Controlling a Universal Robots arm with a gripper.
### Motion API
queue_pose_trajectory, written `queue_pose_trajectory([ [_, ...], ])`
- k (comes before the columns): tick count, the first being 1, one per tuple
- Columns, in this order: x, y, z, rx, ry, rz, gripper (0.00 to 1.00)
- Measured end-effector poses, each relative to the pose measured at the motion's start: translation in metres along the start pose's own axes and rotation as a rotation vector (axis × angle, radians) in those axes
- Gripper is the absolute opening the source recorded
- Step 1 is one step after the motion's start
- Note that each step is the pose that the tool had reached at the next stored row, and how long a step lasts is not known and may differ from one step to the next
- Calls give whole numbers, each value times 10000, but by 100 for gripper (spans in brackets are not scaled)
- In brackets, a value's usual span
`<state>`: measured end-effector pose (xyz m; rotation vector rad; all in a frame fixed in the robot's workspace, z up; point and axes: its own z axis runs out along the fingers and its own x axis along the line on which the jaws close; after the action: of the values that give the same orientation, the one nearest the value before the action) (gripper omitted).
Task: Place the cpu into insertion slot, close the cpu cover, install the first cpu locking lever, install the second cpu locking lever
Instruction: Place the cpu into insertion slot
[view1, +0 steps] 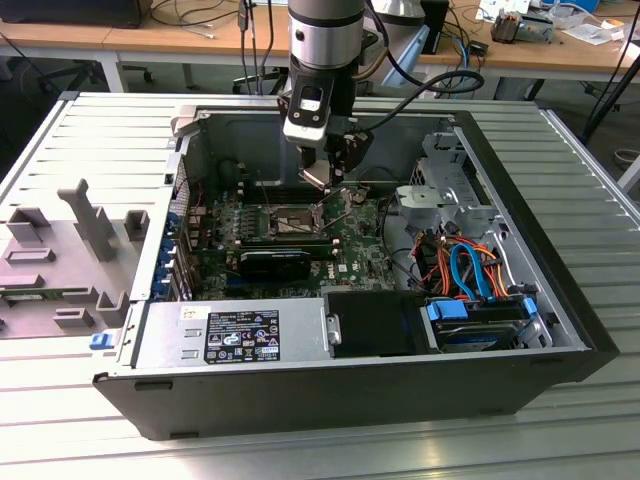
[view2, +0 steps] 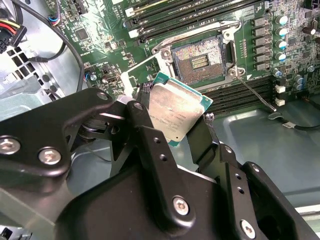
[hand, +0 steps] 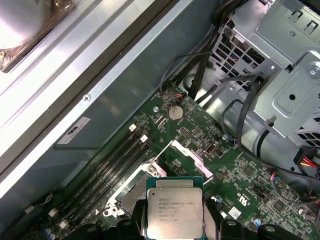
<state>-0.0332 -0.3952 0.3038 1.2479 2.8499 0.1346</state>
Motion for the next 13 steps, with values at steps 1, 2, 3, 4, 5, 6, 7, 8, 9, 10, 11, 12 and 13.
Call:
queue_pose_trajectory([
  [1,0,0,0,0,-1,10,54],
  [2,0,0,0,0,-3,27,54],
  [3,0,0,0,0,-5,46,54],
  [4,0,0,0,0,-6,61,54],
  [5,0,0,0,-1,-7,75,54],
  [6,0,0,0,-1,-8,85,54],
  [7,0,0,0,-1,-10,105,54],
  [8,0,0,0,-1,-11,118,54],
  [9,0,0,0,-2,-12,128,54],
  [10,0,0,0,-1,-13,138,54],
  [11,0,0,0,-1,-13,147,54],
  [12,0,0,0,-2,-15,161,54],
  [13,0,0,0,-2,-16,171,54],
])
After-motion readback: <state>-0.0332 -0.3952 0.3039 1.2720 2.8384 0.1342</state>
